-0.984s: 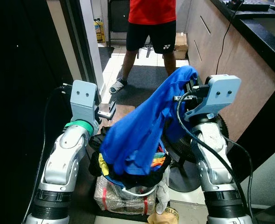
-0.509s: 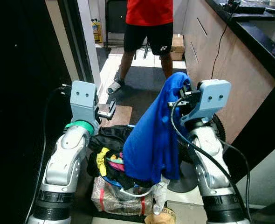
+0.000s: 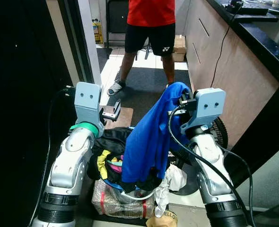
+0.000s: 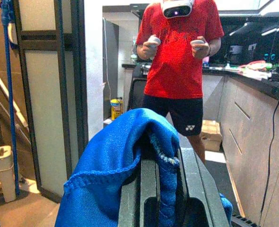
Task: Clothes washing
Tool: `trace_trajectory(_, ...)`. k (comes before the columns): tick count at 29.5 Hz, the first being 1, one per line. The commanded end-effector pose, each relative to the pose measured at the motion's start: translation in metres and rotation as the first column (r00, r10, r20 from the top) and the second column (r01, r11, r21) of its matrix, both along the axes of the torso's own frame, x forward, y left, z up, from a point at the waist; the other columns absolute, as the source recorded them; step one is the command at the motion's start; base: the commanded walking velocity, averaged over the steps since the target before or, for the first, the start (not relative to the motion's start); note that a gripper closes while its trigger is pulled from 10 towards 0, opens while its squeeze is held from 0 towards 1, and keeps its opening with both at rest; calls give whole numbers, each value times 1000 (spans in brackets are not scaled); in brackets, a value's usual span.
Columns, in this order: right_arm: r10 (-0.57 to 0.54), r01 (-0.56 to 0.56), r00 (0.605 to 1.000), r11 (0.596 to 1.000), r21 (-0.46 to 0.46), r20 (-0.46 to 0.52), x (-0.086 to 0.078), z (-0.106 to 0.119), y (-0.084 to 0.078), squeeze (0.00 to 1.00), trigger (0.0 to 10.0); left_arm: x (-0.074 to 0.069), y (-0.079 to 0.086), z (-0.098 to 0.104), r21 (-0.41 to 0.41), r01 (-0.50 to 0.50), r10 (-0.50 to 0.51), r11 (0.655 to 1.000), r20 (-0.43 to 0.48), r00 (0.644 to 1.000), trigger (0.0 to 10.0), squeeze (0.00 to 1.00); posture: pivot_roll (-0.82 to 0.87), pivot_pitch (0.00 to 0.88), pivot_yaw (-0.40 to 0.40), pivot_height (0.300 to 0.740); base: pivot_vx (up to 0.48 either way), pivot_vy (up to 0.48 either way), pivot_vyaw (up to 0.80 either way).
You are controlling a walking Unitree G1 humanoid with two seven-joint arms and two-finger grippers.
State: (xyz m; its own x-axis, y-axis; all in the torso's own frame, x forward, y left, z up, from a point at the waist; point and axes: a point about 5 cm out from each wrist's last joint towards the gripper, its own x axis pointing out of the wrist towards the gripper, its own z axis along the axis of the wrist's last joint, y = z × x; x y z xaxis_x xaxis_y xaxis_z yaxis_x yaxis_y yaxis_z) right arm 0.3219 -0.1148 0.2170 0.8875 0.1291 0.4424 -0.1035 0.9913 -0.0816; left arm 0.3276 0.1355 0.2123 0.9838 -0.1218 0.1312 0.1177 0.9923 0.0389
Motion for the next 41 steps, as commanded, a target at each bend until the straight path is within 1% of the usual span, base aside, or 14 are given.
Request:
trace_trajectory(1, 13, -13, 999, 1000, -3, 30, 1, 7, 4, 0, 10000, 1, -1, 0, 2, -5, 5, 1000, 2, 1000, 10000, 0, 93, 0, 31, 740, 0, 0, 0)
trace_trajectory(11, 38, -38, 999, 999, -2, 26, 1, 5, 9, 0, 10000, 0, -1, -4, 4, -10, 10, 1000, -3, 1000, 10000, 0, 99, 0, 27, 740, 0, 0, 0)
trace_trajectory(24, 31, -30, 999, 1000, -5, 22, 1, 3, 7, 0, 10000, 1, 3, -3, 13, -16, 16, 1000, 2, 1000, 10000, 0, 100, 0, 25, 740, 0, 0, 0)
trace_trajectory(27, 30, -30, 999, 1000, -7, 22, 1, 4, 9, 0, 10000, 2, 8, 0, 15, -22, 22, 1000, 8, 1000, 10000, 0, 93, 0, 13, 740, 0, 0, 0)
trace_trajectory(28, 41, -41, 999, 999, -16, 21, 3, 4, 12, 0, 10000, 4, 16, 0, 31, -43, 43, 999, 18, 999, 10000, 0, 95, 0, -28, 740, 0, 0, 0)
trace_trajectory(29, 41, -41, 999, 999, -16, 21, 3, 4, 12, 0, 10000, 4, 16, 0, 31, -43, 43, 999, 18, 999, 10000, 0, 95, 0, -28, 740, 0, 0, 0)
trace_trajectory(30, 68, -68, 998, 997, -28, 9, 5, 2, 13, 0, 10000, 2, 26, -2, 34, -91, 90, 995, 18, 996, 10000, 0, 150, 8, -78, 740, 0, 0, 0)
trace_trajectory(32, 68, -68, 998, 997, -28, 9, 5, 2, 13, 0, 10000, 2, 26, -2, 34, -91, 90, 995, 18, 996, 10000, 0, 150, 8, -78, 740, 0, 0, 0)
trace_trajectory(33, 102, -101, 995, 993, -56, 7, 9, 6, 11, 0, 10000, -5, 31, -4, 24, -134, 134, 991, 19, 991, 10000, 0, 161, 2, -88, 740, 0, 0, 0)
trace_trajectory(36, 102, -101, 995, 993, -56, 7, 9, 6, 11, 0, 10000, -5, 31, -4, 24, -134, 134, 991, 19, 991, 10000, 0, 161, 2, -88, 740, 0, 0, 0)
trace_trajectory(37, 110, -109, 994, 991, -72, 12, 14, 9, 5, 0, 10000, -10, 29, -8, 11, -156, 156, 988, 14, 988, 10000, 0, 166, 0, -74, 740, 0, 0, 0)
trace_trajectory(38, 110, -109, 994, 991, -72, 12, 14, 9, 5, 0, 10000, -10, 29, -8, 11, -156, 156, 988, 14, 988, 10000, 0, 166, 0, -74, 740, 0, 0, 0)
trace_trajectory(39, 77, -75, 997, 995, -60, 22, 17, 13, -1, 0, 10000, -11, 26, -7, 2, -150, 149, 989, 16, 989, 10000, 0, 140, 0, -40, 740, 0, 0, 0)
trace_trajectory(41, 51, -49, 998, 997, -51, 35, 17, 16, -4, 0, 10000, -8, 24, -5, 13, -132, 132, 991, 22, 991, 10000, 0, 136, 0, -29, 740, 0, 0, 0)
